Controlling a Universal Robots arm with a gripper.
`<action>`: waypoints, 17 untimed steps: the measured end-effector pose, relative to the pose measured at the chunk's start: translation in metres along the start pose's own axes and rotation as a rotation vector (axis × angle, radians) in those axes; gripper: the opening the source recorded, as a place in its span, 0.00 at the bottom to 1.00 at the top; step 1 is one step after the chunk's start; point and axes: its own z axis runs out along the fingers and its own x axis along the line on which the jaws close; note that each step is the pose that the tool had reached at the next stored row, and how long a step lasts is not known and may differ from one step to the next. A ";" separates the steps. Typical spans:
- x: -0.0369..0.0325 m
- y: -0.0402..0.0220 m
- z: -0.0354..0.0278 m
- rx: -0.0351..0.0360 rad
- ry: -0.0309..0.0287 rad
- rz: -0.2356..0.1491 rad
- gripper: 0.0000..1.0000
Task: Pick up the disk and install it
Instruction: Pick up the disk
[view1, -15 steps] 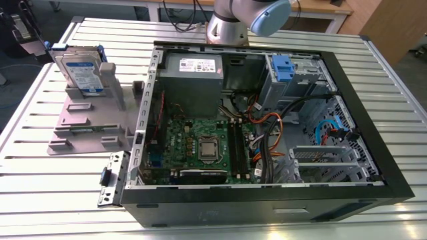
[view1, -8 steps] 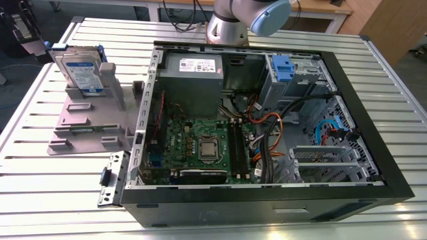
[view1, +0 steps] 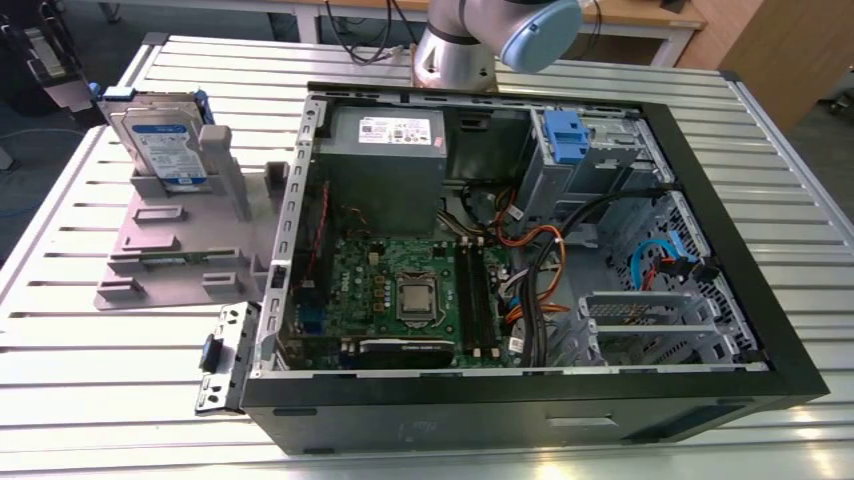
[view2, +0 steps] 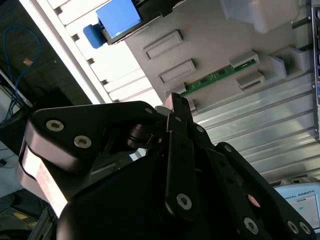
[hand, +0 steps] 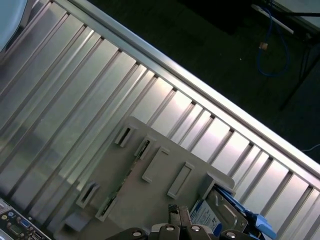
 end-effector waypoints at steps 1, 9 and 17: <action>0.0000 0.0000 0.0000 -0.0001 0.0000 -0.002 0.10; 0.0000 0.0000 0.0000 -0.0004 0.0006 -0.017 0.10; 0.0000 0.0000 0.0000 -0.0006 0.0012 -0.029 0.10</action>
